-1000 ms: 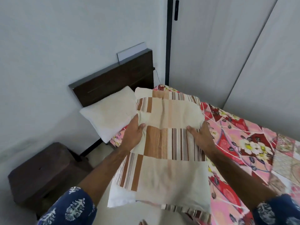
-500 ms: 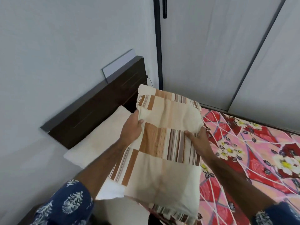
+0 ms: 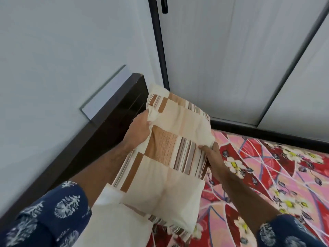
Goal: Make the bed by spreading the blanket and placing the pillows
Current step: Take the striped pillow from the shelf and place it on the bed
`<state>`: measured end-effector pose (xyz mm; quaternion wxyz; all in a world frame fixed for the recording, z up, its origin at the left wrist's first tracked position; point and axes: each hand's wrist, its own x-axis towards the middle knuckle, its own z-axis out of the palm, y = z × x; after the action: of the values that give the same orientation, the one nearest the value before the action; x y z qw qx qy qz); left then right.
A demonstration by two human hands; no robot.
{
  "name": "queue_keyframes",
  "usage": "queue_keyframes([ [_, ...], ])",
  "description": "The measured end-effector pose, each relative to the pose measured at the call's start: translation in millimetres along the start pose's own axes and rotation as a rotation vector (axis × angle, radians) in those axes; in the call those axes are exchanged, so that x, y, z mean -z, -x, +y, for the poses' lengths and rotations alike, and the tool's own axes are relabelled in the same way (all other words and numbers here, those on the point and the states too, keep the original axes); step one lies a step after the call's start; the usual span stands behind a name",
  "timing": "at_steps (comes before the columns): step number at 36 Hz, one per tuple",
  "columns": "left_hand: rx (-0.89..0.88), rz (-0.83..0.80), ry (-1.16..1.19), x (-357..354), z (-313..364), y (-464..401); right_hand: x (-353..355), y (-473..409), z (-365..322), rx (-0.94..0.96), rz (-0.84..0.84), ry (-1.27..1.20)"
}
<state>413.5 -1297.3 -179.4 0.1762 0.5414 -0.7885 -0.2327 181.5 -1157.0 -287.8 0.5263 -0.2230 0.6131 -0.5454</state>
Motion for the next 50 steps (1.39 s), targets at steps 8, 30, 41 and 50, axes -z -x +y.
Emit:
queue_keyframes([
  [8, -0.138, 0.043, -0.054, 0.7, -31.3, -125.6, -35.9, -114.0, -9.8, 0.051, 0.072, -0.003],
  [30, -0.100, -0.103, -0.787, -229.7, -325.8, -125.1, -152.7, -279.2, 262.5, 0.117, 0.234, 0.860],
  [41, -0.061, -0.028, -0.720, -233.7, -326.9, -112.0, -144.4, -295.5, 266.0, 0.179, 0.139, 0.970],
  [50, -0.022, -0.243, -0.739, -214.5, -304.1, -88.1, -114.7, -265.9, 228.9, 0.060, -0.073, 1.095],
])
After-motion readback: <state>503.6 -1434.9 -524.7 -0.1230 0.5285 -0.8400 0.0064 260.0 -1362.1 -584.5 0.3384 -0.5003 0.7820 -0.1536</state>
